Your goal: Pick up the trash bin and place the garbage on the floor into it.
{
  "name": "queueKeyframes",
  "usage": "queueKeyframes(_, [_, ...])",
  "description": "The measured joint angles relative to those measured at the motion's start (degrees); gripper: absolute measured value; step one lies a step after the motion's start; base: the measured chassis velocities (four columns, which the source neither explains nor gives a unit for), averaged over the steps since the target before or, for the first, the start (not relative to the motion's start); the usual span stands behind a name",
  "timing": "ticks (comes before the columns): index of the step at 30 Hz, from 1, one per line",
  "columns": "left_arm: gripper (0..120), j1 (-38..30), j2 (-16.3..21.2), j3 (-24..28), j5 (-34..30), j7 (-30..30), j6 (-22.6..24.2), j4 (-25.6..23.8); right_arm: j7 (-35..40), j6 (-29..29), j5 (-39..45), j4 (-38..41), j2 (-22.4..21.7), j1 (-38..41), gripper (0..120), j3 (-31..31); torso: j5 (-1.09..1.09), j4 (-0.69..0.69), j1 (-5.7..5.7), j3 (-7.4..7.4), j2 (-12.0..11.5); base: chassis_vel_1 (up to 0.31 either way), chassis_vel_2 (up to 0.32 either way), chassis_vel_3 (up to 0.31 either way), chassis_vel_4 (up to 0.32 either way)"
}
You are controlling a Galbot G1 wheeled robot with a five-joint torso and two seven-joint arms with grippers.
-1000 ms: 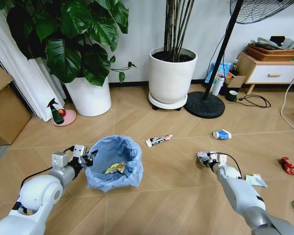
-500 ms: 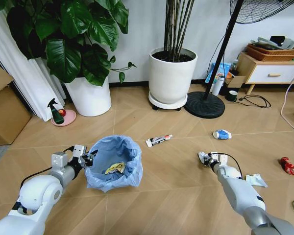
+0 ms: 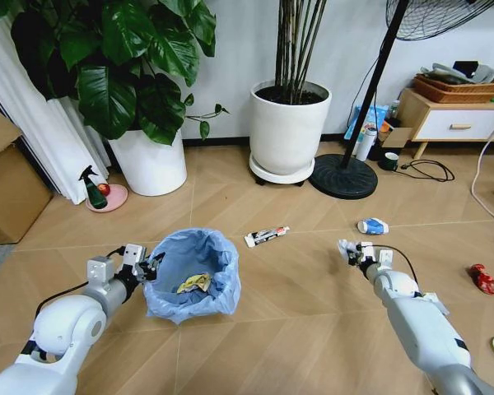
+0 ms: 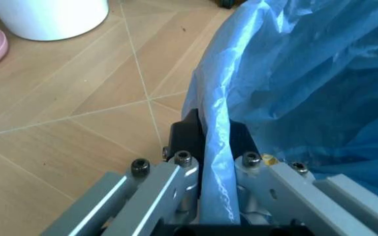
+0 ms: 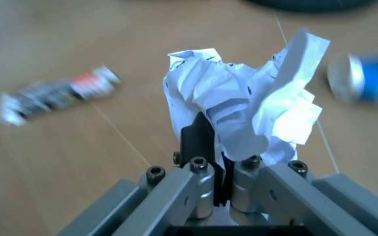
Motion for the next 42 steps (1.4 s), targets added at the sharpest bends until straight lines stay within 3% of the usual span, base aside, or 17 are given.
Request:
queueKeyframes(4, [1,0.39,-0.18,-0.5,0.06,-0.01,0.0,-0.17,-0.26,0.17,0.61,9.47,-2.14,-0.22,0,-3.28,0.09,0.01,0.0,0.0,0.0,0.0,0.0,0.0,0.0])
queueKeyframes(7, [1,0.56,-0.45,-0.67,0.17,0.0,0.0,-0.18,-0.23,-1.01,2.47,14.45,-3.13,0.94,0,-5.85,0.01,0.02,0.0,0.0,0.0,0.0,0.0,0.0,0.0])
queueKeyframes(9, [1,0.55,-0.76,-0.78,0.44,-0.01,-0.02,-0.18,0.01,-2.27,4.77,18.81,-3.53,2.91,0,-9.0,0.09,0.02,0.0,0.01,0.0,0.0,0.0,0.0,0.0])
queueKeyframes(15, [1,-0.03,-0.86,-0.4,0.47,-0.26,0.1,-0.06,1.4,-5.37,13.37,30.1,-4.29,8.77,0,-16.78,0.05,0.02,0.0,0.01,0.0,0.0,0.0,0.0,0.0])
queueKeyframes(25, [1,-1.0,-0.83,0.4,0.48,-0.82,0.45,1.17,4.68,-8.66,25.85,42.06,-3.56,15.63,0,-28.83,0.05,0.02,0.0,0.01,0.0,0.0,0.0,0.0,0.0])
queueKeyframes(34, [1,-2.0,-1.23,1.62,0.45,-1.26,0.53,1.91,5.75,-9.28,27.38,44.57,-2.16,15.98,0,-36.94,0.05,0.02,0.0,0.01,0.0,0.0,0.0,0.0,0.0])
queueKeyframes(42, [1,-2.27,-1.37,1.47,0.45,-1.28,0.53,2.07,6.17,-9.23,25.64,44.23,-3.08,14.86,4,-40.01,0.06,0.01,0.0,0.01,0.0,0.0,0.0,0.0,0.0])
